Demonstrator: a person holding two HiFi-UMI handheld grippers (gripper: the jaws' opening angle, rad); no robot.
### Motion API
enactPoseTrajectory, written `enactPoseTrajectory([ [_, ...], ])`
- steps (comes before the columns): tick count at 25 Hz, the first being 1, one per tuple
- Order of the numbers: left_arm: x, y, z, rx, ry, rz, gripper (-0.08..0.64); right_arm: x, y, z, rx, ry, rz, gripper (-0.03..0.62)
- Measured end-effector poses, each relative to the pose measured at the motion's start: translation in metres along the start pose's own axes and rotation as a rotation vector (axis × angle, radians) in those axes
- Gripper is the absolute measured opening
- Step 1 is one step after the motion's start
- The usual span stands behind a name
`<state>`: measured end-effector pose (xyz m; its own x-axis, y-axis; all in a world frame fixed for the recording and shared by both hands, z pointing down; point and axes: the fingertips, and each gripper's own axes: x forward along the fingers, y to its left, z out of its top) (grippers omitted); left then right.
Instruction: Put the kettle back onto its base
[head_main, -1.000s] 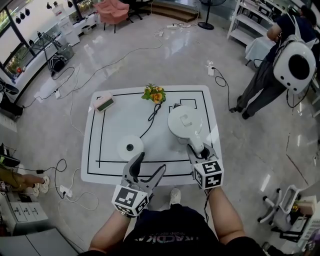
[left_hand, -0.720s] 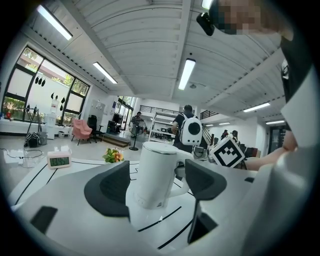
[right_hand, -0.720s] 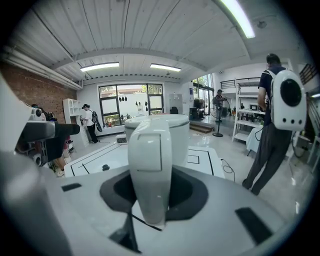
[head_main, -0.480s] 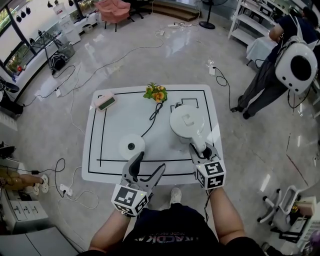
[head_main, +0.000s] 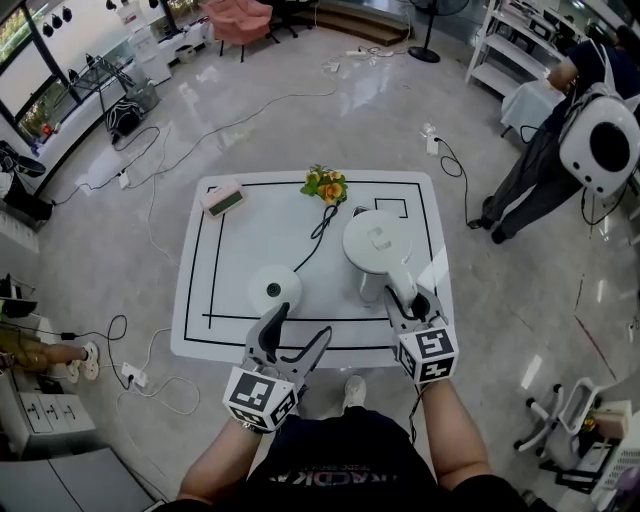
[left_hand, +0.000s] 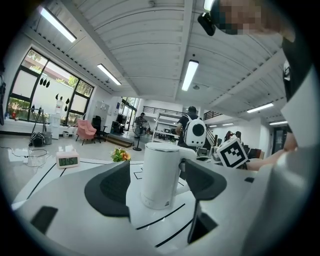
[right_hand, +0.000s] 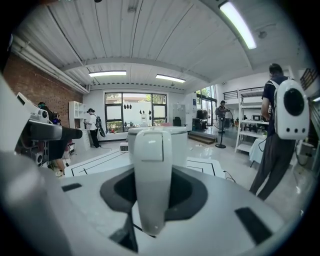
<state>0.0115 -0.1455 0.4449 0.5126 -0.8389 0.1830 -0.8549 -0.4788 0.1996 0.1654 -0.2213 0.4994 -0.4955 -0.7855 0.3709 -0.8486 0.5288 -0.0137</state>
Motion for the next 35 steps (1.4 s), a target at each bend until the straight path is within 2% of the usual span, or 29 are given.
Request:
enactPoseTrajectory([
  [17, -0.045, 0.038, 0.013, -0.003, -0.033, 0.080, 0.336, 0.020, 0.054, 0.041, -0.021, -0.056, 0.082, 0.114],
  [24, -0.071, 0.071, 0.016, -0.006, -0.040, 0.125, 0.336, 0.048, 0.101, 0.069, -0.040, -0.115, 0.157, 0.114],
  [35, -0.113, 0.116, 0.016, -0.013, -0.047, 0.196, 0.336, 0.085, 0.173, 0.089, -0.039, -0.144, 0.255, 0.114],
])
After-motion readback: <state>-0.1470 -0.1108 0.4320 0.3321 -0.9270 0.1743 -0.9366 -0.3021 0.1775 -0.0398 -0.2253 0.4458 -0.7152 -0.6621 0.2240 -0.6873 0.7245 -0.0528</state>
